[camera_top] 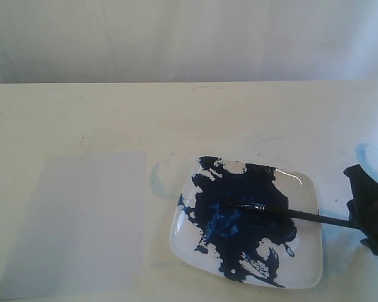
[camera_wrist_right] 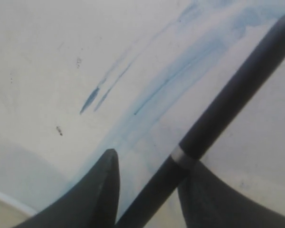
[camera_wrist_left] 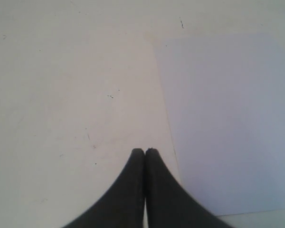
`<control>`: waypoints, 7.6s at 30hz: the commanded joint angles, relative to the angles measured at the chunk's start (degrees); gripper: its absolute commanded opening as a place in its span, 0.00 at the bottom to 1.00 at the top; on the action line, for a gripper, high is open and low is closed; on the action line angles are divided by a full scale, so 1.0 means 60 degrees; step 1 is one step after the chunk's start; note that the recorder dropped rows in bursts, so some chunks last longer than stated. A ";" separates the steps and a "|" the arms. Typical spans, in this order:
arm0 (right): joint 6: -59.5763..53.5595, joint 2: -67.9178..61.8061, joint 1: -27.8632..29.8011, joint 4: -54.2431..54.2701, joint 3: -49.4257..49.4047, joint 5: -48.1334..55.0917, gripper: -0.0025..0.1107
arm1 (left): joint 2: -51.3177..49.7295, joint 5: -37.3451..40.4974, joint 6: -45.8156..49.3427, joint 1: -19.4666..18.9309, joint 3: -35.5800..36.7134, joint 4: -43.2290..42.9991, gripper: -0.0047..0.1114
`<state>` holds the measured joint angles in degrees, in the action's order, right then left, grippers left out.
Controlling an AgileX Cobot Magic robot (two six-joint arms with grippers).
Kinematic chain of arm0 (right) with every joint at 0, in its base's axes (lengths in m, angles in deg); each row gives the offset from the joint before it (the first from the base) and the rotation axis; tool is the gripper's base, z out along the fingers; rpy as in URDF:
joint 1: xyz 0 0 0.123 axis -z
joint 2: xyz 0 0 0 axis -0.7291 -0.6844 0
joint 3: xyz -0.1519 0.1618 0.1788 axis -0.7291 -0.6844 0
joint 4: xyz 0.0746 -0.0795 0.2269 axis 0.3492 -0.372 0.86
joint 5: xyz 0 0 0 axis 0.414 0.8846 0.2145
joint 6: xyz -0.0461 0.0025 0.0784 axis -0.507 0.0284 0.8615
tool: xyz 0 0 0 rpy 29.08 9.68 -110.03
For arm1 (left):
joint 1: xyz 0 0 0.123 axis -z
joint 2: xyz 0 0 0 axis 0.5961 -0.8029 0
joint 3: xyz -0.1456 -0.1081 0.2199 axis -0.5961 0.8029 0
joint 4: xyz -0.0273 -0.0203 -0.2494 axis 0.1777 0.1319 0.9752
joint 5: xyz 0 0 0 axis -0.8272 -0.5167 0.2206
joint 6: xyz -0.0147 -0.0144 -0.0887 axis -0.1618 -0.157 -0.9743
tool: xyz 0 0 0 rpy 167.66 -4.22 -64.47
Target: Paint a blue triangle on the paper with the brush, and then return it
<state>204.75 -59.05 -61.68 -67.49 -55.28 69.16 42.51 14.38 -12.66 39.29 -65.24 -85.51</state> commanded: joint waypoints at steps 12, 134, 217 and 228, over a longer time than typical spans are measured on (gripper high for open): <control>0.0027 -0.0017 0.0212 0.0653 0.0025 -0.0261 0.23 | 0.0034 0.0001 -0.0033 0.0066 0.0028 0.0000 0.04; -1.4977 0.1698 0.0928 0.1114 -0.0475 -1.0449 0.02 | 0.0034 0.0001 -0.0033 0.0066 0.0028 0.0000 0.04; -2.0288 0.3665 -0.3788 0.8461 0.0948 -0.7257 0.02 | 0.0034 -0.3156 0.0317 0.0066 0.0028 0.0000 0.04; -2.0248 0.3665 -0.3788 0.8461 0.0948 -0.7149 0.02 | 0.0034 -0.7621 -0.1009 0.0066 0.0028 0.0000 0.04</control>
<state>83.77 -37.01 -84.13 -16.83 -49.47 26.74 42.51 -19.65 -19.54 39.29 -65.24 -85.51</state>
